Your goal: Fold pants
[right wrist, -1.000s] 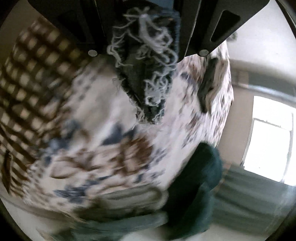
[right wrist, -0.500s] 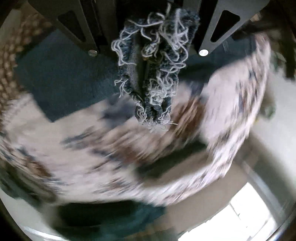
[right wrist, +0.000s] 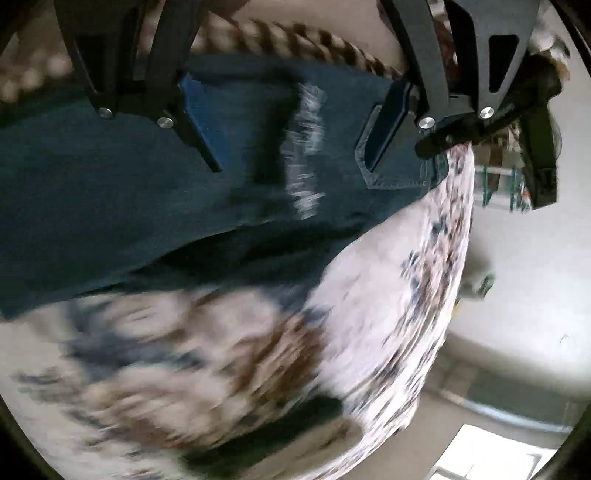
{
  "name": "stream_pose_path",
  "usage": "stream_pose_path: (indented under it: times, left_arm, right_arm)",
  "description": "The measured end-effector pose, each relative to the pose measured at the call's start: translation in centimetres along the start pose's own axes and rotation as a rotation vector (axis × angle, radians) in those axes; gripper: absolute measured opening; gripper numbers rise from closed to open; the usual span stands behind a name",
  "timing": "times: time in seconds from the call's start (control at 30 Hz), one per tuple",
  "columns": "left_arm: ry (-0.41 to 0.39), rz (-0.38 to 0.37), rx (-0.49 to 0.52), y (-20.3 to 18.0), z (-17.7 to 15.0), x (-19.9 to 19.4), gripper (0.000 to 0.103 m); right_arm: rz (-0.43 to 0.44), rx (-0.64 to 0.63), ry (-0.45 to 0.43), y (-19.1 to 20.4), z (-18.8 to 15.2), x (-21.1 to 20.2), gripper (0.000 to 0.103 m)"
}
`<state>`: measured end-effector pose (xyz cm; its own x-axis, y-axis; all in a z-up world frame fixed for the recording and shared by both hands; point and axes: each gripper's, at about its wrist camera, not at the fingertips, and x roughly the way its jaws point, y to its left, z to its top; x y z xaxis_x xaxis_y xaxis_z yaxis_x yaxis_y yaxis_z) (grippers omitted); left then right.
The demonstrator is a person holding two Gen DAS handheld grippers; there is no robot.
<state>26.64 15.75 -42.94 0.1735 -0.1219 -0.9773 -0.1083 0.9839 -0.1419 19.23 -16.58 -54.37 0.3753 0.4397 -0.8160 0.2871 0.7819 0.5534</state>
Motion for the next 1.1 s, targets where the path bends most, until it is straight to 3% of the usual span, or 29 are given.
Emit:
stream_pose_path:
  times: [0.1,0.2,0.3,0.37,0.4,0.6,0.67,0.8,0.9,1.0,1.1]
  left_arm:
    - [0.052,-0.102,0.043,-4.4,0.2,1.2,0.103]
    - [0.094,-0.111,0.113,-8.8,0.1,3.8,0.103]
    - [0.111,-0.038,0.185,-11.7,-0.4,6.7,0.103]
    - [0.126,0.133,0.248,-12.1,-1.0,8.8,0.103]
    - [0.133,0.162,0.262,-11.7,-1.3,9.5,0.103]
    - [0.084,0.143,0.314,-11.1,-2.3,9.1,0.103]
    - [0.086,0.108,0.256,-10.4,-2.1,7.9,0.103]
    - [-0.009,-0.136,0.025,-5.7,-2.8,1.1,0.103]
    - [-0.089,-0.162,-0.169,0.4,-4.8,-3.0,0.103]
    - [-0.11,-0.178,-0.413,7.4,-6.7,-3.3,0.103]
    - [-0.161,-0.307,-0.682,13.4,-8.9,-1.6,0.1]
  right_arm:
    - [-0.16,0.077,-0.017,-4.6,1.1,-4.0,0.079]
    - [-0.307,0.154,-0.012,-10.0,2.0,-6.2,0.079]
    - [-0.386,0.168,0.041,-14.4,3.0,-5.8,0.079]
    - [-0.425,0.142,0.074,-16.1,3.3,-5.1,0.079]
    - [-0.485,0.11,0.108,-17.0,3.5,-4.2,0.079]
    - [-0.463,0.157,0.173,-20.4,3.4,-2.1,0.084]
    - [-0.483,0.154,0.173,-19.7,3.7,-2.3,0.084]
    - [-0.527,0.091,0.114,-15.6,3.7,-4.1,0.084]
    - [-0.484,0.035,0.124,-11.5,1.9,-3.3,0.084]
    - [-0.47,-0.014,0.141,-8.5,0.6,-1.1,0.084]
    - [-0.434,-0.027,0.17,-5.9,-0.3,1.6,0.084]
